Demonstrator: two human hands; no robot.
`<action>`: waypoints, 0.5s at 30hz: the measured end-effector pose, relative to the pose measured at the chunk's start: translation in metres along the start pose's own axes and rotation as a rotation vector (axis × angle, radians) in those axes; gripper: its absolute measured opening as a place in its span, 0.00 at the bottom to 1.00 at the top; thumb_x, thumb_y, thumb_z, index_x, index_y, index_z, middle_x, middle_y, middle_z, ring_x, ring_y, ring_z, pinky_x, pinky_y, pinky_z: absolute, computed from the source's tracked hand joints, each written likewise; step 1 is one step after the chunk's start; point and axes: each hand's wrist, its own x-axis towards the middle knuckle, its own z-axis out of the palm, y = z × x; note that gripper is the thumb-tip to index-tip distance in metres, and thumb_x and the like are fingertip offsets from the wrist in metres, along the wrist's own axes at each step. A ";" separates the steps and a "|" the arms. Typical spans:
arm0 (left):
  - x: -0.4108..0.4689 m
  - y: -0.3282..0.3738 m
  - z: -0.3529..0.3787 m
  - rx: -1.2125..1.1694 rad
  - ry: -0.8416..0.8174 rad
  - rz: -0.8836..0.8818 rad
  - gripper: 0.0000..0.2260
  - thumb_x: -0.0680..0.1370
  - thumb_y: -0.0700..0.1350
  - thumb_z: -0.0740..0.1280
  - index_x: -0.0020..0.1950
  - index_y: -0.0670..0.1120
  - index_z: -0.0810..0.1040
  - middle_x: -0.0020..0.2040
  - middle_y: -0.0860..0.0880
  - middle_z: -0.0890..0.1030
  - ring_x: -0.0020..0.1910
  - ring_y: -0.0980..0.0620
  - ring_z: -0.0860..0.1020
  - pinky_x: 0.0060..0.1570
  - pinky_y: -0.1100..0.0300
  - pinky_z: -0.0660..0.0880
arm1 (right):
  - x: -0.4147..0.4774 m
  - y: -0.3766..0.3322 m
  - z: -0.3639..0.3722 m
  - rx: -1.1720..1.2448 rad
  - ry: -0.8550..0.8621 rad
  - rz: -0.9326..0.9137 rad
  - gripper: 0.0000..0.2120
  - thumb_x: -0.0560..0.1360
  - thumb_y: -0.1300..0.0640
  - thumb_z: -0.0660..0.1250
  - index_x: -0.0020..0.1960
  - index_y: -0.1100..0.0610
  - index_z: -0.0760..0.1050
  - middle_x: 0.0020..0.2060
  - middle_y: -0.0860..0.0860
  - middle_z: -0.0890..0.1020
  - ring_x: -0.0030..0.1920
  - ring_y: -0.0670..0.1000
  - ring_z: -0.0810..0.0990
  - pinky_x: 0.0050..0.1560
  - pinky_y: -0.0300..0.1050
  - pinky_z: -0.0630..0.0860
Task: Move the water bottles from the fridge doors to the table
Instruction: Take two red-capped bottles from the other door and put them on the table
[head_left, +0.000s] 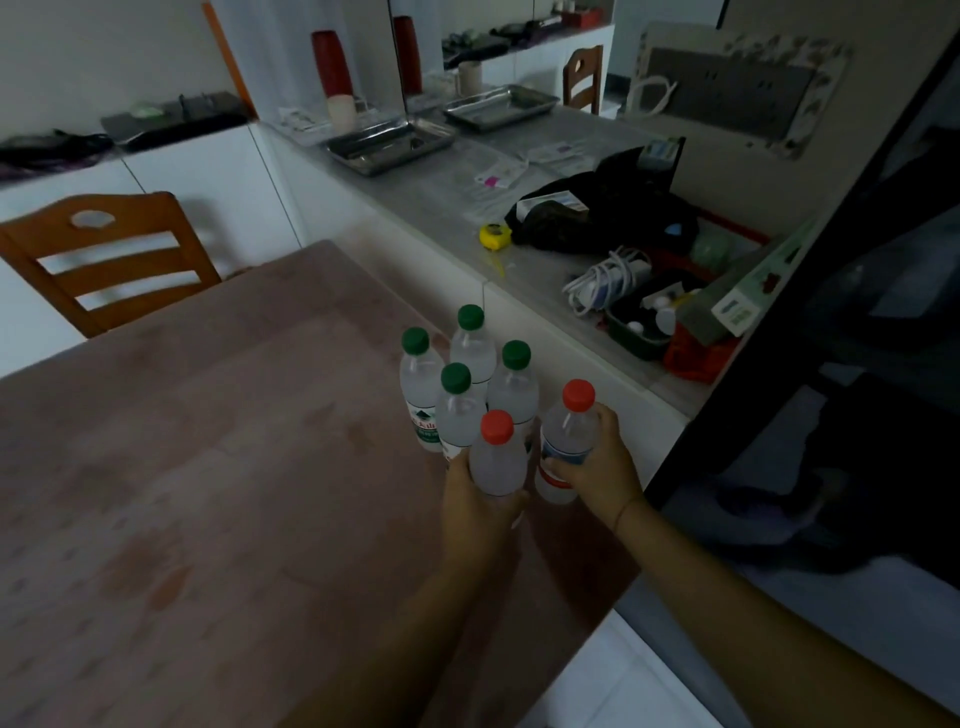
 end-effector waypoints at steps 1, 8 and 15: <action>-0.001 0.000 -0.001 0.016 -0.001 0.009 0.30 0.64 0.37 0.77 0.60 0.51 0.69 0.56 0.55 0.77 0.54 0.58 0.77 0.51 0.60 0.78 | -0.003 0.001 -0.001 0.008 0.002 -0.003 0.45 0.61 0.63 0.79 0.72 0.55 0.58 0.69 0.54 0.69 0.68 0.55 0.68 0.68 0.50 0.68; -0.020 -0.014 -0.014 0.142 -0.018 0.083 0.32 0.61 0.50 0.79 0.62 0.52 0.71 0.58 0.52 0.79 0.56 0.54 0.80 0.55 0.50 0.80 | -0.053 0.002 -0.024 0.020 0.131 0.005 0.48 0.66 0.60 0.77 0.76 0.55 0.50 0.73 0.59 0.62 0.72 0.57 0.62 0.71 0.55 0.64; -0.080 -0.035 -0.048 0.073 -0.162 0.195 0.27 0.64 0.50 0.79 0.60 0.48 0.76 0.56 0.49 0.82 0.55 0.50 0.81 0.54 0.46 0.79 | -0.155 0.006 -0.029 0.057 0.286 -0.015 0.46 0.66 0.61 0.77 0.76 0.57 0.53 0.72 0.58 0.64 0.70 0.53 0.65 0.69 0.49 0.65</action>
